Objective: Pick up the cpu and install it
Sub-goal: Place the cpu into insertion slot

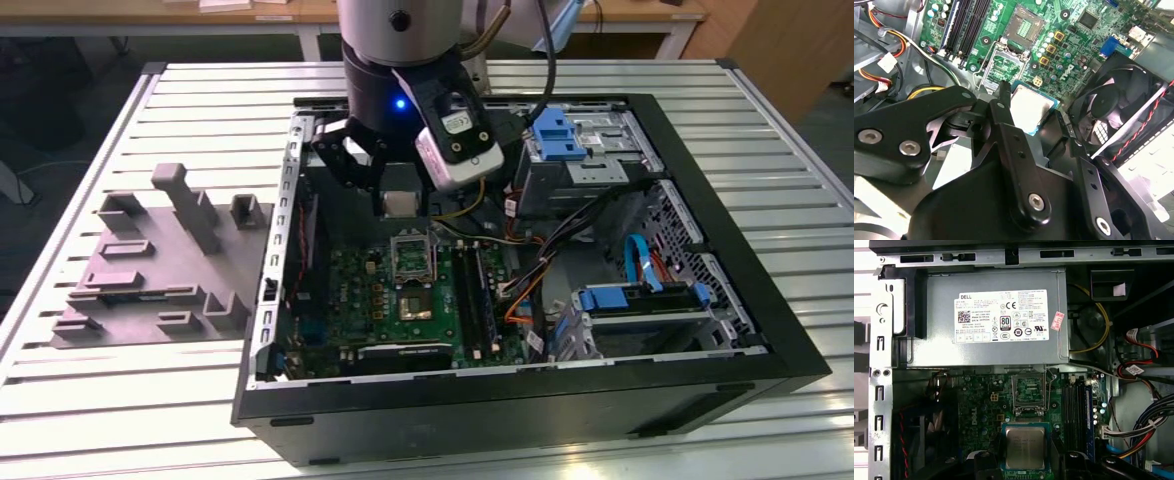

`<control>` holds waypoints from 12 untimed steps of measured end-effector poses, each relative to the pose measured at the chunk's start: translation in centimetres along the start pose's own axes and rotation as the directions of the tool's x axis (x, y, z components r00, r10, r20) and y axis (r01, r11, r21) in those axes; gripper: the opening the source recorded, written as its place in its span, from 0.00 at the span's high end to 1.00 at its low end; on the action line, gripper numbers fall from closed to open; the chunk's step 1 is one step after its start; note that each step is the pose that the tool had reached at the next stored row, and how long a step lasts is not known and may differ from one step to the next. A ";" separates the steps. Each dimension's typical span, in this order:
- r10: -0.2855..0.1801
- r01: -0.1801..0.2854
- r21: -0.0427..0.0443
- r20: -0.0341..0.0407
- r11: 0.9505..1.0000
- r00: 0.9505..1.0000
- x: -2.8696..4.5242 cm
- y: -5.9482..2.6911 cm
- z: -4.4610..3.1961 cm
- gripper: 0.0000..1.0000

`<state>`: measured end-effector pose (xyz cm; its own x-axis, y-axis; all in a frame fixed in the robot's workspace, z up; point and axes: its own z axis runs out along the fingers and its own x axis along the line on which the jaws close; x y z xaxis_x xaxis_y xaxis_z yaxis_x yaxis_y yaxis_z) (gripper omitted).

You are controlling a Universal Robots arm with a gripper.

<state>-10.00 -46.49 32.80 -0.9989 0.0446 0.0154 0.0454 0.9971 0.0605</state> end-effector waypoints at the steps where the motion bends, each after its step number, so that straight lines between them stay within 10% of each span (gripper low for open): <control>1: 0.000 0.000 0.000 0.000 1.000 1.000 0.00 0.00 0.00 0.53; 12: -0.001 0.001 0.000 0.000 1.000 1.000 -0.13 -0.64 0.72 0.53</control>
<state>-9.91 -47.09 32.04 -0.9989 0.0441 0.0154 0.0450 0.9971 0.0609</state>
